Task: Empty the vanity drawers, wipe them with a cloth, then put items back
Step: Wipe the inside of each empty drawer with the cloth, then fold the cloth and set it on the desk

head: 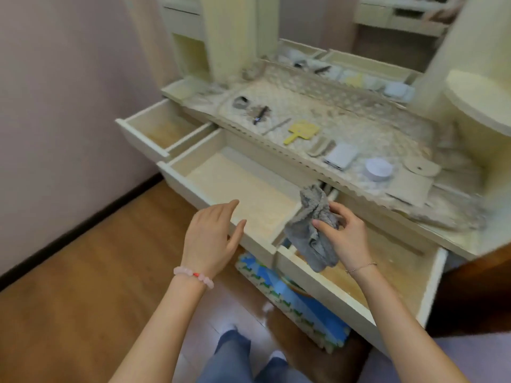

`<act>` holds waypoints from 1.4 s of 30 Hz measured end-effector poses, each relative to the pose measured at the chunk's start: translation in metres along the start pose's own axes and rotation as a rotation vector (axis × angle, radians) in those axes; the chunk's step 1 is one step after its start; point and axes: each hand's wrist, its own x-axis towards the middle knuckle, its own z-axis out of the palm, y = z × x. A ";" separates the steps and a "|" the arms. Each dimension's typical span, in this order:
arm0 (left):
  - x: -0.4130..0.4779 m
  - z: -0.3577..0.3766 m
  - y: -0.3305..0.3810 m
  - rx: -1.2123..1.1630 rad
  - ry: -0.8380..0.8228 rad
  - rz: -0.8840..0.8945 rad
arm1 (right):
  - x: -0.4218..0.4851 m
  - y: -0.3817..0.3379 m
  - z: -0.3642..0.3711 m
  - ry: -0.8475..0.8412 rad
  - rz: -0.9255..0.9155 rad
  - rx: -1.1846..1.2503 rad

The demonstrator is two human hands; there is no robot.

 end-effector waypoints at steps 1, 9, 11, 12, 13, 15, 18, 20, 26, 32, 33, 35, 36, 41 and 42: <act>-0.007 -0.010 -0.009 0.022 0.021 -0.030 | 0.001 -0.009 0.012 -0.035 -0.019 -0.001; -0.080 -0.092 -0.104 0.189 0.182 -0.318 | -0.004 -0.082 0.140 -0.365 -0.223 -0.033; -0.104 -0.112 -0.133 0.236 0.213 -0.407 | -0.011 -0.103 0.184 -0.441 -0.253 -0.013; -0.116 -0.123 -0.148 0.254 0.228 -0.450 | -0.015 -0.114 0.207 -0.479 -0.259 0.003; -0.129 -0.133 -0.162 0.269 0.240 -0.491 | -0.021 -0.124 0.230 -0.520 -0.266 0.020; -0.154 -0.154 -0.191 0.299 0.249 -0.568 | -0.036 -0.143 0.277 -0.612 -0.280 0.042; -0.195 -0.185 -0.235 0.364 0.277 -0.667 | -0.063 -0.168 0.345 -0.761 -0.334 0.013; -0.224 -0.205 -0.263 0.401 0.297 -0.742 | -0.082 -0.184 0.392 -0.831 -0.370 0.007; -0.315 -0.260 -0.327 0.525 0.345 -0.995 | -0.157 -0.235 0.523 -1.030 -0.484 0.038; -0.382 -0.299 -0.362 0.612 0.409 -1.224 | -0.229 -0.277 0.629 -1.284 -0.590 0.084; -0.391 -0.304 -0.368 0.626 0.422 -1.255 | -0.240 -0.283 0.645 -1.319 -0.609 0.087; -0.408 -0.312 -0.383 0.645 0.443 -1.316 | -0.259 -0.293 0.679 -1.383 -0.633 0.098; -0.416 -0.315 -0.391 0.657 0.449 -1.350 | -0.268 -0.298 0.696 -1.413 -0.640 0.106; -0.445 -0.332 -0.448 0.721 0.432 -1.500 | -0.301 -0.319 0.788 -1.551 -0.679 0.119; -0.449 -0.335 -0.461 0.726 0.429 -1.531 | -0.307 -0.323 0.807 -1.581 -0.688 0.118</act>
